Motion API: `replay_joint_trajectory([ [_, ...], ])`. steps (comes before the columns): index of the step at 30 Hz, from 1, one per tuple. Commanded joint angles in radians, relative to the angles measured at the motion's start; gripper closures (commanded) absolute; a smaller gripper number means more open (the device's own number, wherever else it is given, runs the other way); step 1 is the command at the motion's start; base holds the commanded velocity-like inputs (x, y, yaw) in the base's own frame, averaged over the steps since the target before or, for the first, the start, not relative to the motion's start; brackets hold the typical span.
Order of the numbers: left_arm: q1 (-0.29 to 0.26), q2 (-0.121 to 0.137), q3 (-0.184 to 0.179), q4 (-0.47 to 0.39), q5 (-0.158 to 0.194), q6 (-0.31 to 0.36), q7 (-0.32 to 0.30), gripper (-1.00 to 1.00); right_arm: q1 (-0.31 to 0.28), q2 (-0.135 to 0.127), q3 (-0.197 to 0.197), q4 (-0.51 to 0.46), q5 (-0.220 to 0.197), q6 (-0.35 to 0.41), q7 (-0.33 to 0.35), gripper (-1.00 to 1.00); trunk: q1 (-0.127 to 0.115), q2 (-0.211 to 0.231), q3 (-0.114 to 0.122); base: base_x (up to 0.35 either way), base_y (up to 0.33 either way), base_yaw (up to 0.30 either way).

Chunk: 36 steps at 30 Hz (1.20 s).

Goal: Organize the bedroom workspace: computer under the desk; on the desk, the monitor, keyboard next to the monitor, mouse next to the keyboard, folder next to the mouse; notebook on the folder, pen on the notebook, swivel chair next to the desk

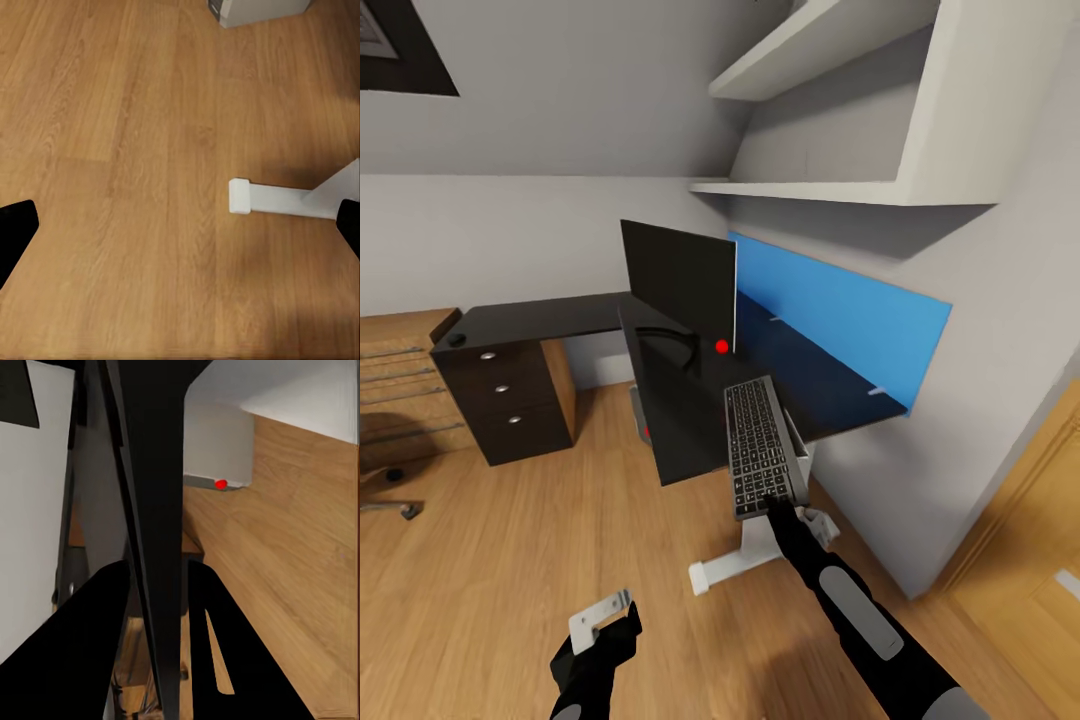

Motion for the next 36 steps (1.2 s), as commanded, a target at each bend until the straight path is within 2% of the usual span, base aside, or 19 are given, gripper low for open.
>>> replay_joint_trajectory([
  [1, 0.0, 0.001, -0.001, -0.002, 0.002, 0.005, 0.006, -1.0, -0.001, -0.001, 0.004, -0.002, -0.009, -0.006, -0.003, 1.0, 0.0, 0.0, -0.001, -0.123, 0.0, 0.0],
  [7, 0.0, 0.0, -0.001, 0.0, 0.003, 0.006, 0.004, -1.0, -0.001, 0.0, 0.005, -0.002, -0.004, -0.006, -0.003, 1.0, 0.0, 0.0, -0.001, -0.029, 0.0, 0.0],
  [11, 0.0, 0.0, -0.002, 0.0, 0.002, 0.005, 0.003, -1.0, -0.001, 0.002, 0.005, -0.002, 0.05, -0.006, -0.004, 1.0, 0.0, 0.0, -0.001, -0.002, 0.0, 0.0],
  [14, 0.0, -0.001, -0.002, 0.0, 0.002, 0.006, 0.004, -1.0, -0.001, 0.003, 0.005, -0.002, 0.064, -0.006, -0.005, 1.0, -0.012, 0.021, 0.009, 0.0, 0.0, 0.0],
  [34, 0.0, -0.002, -0.003, 0.0, 0.004, 0.007, 0.004, -1.0, -0.001, 0.002, 0.02, -0.036, 0.069, -0.006, -0.003, 1.0, -0.089, 0.161, 0.071, 0.0, 0.0, 0.0],
  [36, 0.0, -0.002, -0.003, 0.0, 0.004, 0.009, 0.003, -1.0, -0.001, 0.002, 0.025, -0.046, 0.062, 0.0, -0.003, 1.0, -0.089, 0.161, 0.071, 0.0, 0.0, 0.0],
])
